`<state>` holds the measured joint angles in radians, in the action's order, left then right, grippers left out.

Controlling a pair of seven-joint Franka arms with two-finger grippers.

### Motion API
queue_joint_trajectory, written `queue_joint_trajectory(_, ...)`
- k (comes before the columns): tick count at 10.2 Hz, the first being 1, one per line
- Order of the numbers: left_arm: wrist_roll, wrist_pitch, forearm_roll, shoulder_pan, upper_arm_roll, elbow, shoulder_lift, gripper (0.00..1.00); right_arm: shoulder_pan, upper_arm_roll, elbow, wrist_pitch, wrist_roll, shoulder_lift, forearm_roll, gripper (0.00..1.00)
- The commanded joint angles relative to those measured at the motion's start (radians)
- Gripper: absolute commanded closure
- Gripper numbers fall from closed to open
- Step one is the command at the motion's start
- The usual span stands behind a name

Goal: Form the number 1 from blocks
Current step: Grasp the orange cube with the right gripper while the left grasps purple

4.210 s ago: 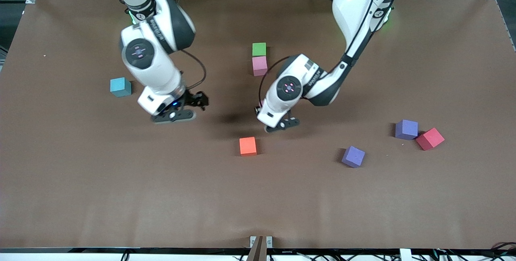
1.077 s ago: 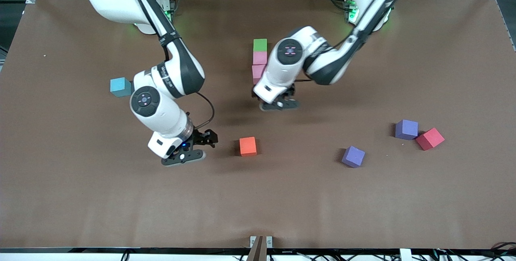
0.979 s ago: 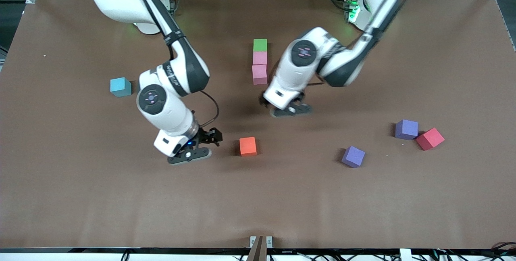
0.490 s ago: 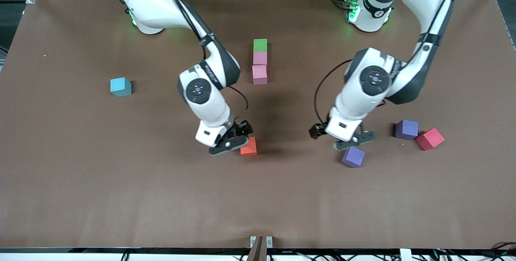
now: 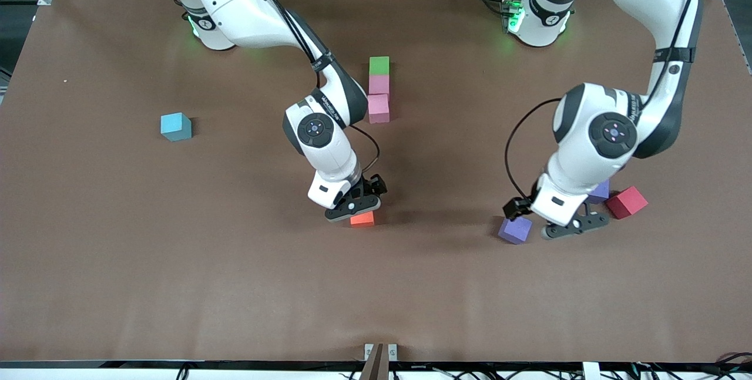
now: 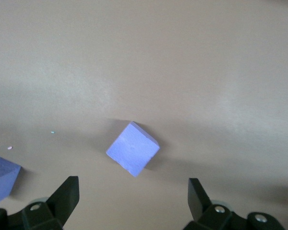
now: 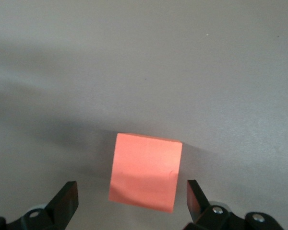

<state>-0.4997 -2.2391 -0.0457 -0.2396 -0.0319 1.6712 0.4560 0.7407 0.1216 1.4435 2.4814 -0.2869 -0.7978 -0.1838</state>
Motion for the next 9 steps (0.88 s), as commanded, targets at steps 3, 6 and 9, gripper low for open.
queue_joint_trajectory(3,0.018,0.026,0.194,-0.035,0.088,-0.140,0.122,0.00,0.031,0.044,-0.037,0.010,-0.014,-0.043,-0.025,0.00)
queue_joint_trajectory(6,-0.215,0.049,0.271,-0.049,0.141,-0.139,0.170,0.00,0.042,0.046,-0.070,0.011,-0.037,-0.073,-0.026,0.00)
queue_joint_trajectory(9,-0.384,0.047,0.273,-0.069,0.139,-0.142,0.200,0.00,0.048,0.059,-0.080,0.025,-0.049,-0.089,-0.025,0.00)
